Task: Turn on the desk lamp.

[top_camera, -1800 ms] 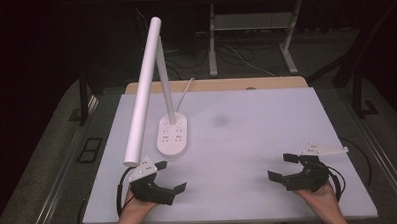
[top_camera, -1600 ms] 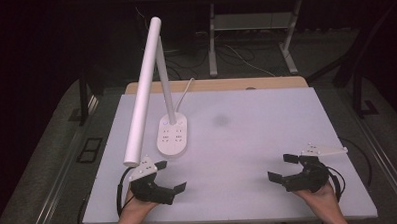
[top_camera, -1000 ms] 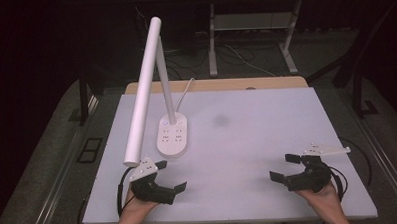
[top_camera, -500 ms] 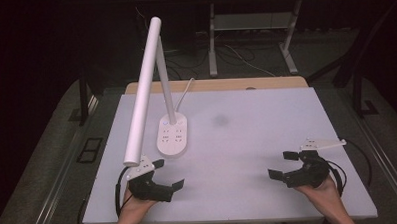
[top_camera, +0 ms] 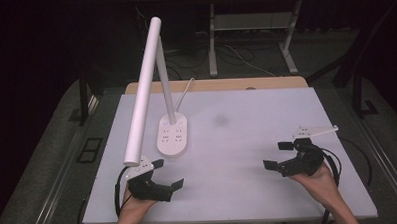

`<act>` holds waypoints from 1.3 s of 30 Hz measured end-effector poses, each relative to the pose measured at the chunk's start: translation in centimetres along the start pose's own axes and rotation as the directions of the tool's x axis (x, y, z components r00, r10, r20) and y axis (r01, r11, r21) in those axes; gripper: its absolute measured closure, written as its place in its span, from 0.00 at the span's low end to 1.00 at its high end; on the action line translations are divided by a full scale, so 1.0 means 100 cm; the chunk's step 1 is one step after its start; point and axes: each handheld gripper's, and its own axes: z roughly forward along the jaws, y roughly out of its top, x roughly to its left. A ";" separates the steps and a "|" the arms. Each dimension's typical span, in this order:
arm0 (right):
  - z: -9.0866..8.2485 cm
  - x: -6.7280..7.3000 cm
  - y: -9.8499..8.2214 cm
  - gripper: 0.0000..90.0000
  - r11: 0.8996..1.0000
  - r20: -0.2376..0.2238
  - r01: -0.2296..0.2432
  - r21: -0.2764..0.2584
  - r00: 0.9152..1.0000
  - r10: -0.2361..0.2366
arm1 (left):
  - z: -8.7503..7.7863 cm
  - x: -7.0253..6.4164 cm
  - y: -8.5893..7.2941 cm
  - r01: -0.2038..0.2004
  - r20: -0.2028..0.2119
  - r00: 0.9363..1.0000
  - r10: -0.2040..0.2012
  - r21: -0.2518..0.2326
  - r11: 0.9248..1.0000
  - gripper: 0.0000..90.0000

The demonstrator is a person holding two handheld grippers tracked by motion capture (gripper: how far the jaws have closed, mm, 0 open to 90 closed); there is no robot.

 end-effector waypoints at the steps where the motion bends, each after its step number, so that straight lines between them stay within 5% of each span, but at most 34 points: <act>1: 0.000 0.000 0.002 0.00 1.000 0.003 0.003 0.003 1.000 -0.003 | 0.000 0.000 0.000 0.002 0.001 1.000 -0.002 0.001 1.000 0.00; 39: 0.055 0.012 0.074 0.00 0.994 -0.055 0.091 0.060 0.995 -0.088 | 0.001 -0.001 0.000 0.002 0.005 1.000 -0.002 0.002 1.000 0.00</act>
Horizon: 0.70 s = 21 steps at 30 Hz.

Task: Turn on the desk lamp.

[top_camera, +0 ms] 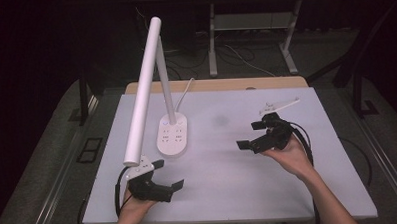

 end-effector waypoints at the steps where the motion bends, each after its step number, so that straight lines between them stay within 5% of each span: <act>1: 0.001 0.000 0.002 0.00 1.000 -0.002 -0.002 0.000 1.000 0.002 | 0.000 0.000 0.000 0.003 0.000 1.000 -0.003 0.000 1.000 0.00; 21: 0.039 0.005 0.039 0.00 0.999 -0.057 0.034 0.021 0.998 -0.032 | 0.000 -0.001 0.000 0.000 0.001 1.000 0.000 -0.001 1.000 0.00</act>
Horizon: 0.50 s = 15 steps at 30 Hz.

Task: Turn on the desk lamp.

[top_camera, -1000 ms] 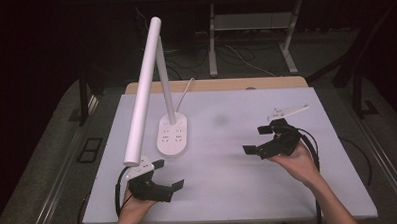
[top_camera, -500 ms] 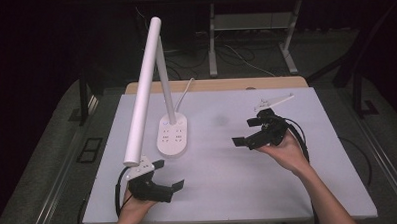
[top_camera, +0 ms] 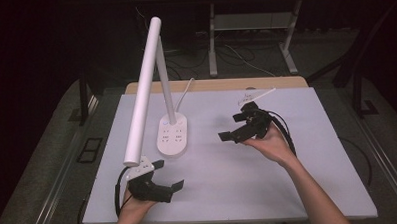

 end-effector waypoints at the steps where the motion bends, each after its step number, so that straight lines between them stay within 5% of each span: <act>1: 0.002 0.000 0.002 0.00 1.000 -0.003 0.001 0.002 1.000 -0.001 | 0.000 0.000 0.000 0.001 0.001 1.000 -0.001 -0.001 1.000 0.00; 15: 0.028 0.001 0.027 0.00 1.000 -0.043 -0.015 -0.011 0.999 0.015 | 0.000 0.001 0.000 0.000 0.003 1.000 0.000 0.002 1.000 0.00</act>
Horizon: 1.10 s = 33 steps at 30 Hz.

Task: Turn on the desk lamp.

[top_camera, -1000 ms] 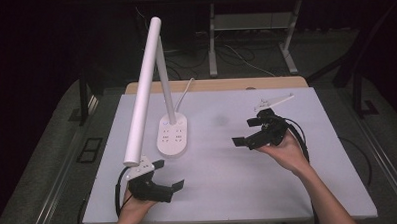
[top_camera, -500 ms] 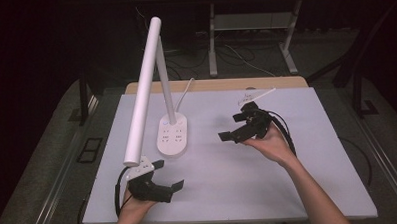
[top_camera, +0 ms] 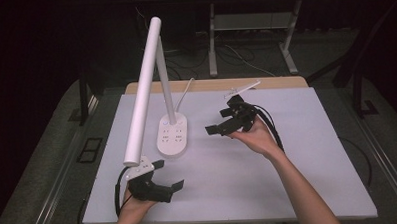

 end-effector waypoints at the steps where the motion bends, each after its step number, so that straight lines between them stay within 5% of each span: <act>1: 0.002 0.000 0.002 0.00 1.000 0.000 0.001 -0.002 1.000 -0.001 | 0.000 0.000 0.000 0.000 0.000 1.000 0.000 0.000 1.000 0.00; 33: 0.052 -0.021 0.034 0.01 0.999 0.006 -0.048 0.010 0.999 0.048 | -0.001 0.001 0.001 -0.008 0.002 1.000 0.008 -0.004 1.000 0.00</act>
